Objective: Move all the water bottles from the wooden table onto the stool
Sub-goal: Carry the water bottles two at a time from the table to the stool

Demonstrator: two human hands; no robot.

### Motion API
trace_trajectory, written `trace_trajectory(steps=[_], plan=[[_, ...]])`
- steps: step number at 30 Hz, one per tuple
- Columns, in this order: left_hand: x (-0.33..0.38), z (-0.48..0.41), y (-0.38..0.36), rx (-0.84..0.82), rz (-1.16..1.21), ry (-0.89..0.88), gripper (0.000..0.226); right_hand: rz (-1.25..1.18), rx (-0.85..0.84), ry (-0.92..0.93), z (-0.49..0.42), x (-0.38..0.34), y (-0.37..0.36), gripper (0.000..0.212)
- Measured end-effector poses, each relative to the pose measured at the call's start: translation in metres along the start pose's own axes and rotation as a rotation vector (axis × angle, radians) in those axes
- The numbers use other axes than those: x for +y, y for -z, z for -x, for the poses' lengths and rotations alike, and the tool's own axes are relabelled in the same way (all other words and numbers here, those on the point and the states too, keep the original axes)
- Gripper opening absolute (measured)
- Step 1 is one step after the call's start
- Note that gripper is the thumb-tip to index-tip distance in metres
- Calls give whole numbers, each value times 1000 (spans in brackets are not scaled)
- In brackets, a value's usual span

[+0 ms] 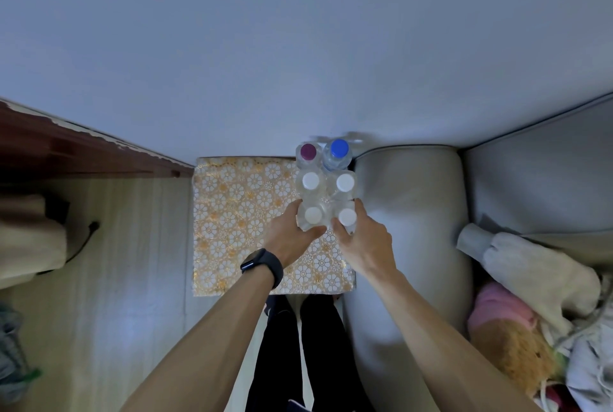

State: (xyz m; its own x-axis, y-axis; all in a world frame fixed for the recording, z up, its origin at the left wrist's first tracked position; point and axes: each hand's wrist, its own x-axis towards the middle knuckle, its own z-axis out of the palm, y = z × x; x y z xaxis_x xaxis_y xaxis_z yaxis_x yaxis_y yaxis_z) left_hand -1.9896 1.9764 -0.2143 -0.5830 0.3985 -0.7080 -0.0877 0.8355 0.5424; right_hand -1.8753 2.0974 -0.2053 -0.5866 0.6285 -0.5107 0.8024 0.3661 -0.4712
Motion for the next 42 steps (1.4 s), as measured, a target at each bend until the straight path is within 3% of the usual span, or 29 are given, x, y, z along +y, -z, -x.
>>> trace_trajectory(steps=[5,10,17,23,34,42], plan=[[3,2,1,2,9,-22,70,-83,-79,-48,4,-3,9,62],[2,14,15,-34,-14,-27,91,-178,-191,-159,18,4,23,95],[8,58,47,31,-123,-53,85,-205,-169,-164,63,-5,52,88],[11,107,81,110,-167,-68,71,-158,-154,-14,98,-40,90,61],[22,215,138,351,-336,-170,55,-56,-107,374,154,-140,126,39],[-53,320,190,637,-271,-71,48,105,-183,730,235,-222,83,28]])
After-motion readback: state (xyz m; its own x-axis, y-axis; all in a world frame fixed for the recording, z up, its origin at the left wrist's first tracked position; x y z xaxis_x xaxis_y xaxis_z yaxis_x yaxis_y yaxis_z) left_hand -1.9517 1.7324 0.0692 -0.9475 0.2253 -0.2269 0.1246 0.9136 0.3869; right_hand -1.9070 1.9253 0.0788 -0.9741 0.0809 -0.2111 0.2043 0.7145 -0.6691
